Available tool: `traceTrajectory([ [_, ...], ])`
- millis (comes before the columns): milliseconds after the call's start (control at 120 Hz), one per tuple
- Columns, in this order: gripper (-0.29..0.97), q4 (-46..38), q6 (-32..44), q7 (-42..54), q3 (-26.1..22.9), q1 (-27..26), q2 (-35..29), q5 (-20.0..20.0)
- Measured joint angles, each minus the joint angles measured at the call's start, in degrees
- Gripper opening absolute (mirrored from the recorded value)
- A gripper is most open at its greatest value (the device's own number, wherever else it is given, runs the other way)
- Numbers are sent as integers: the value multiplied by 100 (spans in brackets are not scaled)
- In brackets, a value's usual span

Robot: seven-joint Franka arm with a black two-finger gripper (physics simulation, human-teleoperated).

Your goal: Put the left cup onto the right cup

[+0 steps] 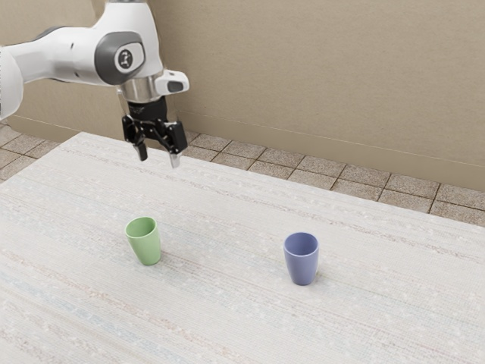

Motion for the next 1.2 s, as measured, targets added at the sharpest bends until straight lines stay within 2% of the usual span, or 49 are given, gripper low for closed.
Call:
traceTrajectory([
  [575, 68, -1110, 1024, 8, -23, -71, 36, 25],
  [1200, 68, -1262, 1476, 35, 77, 254, 109, 38],
])
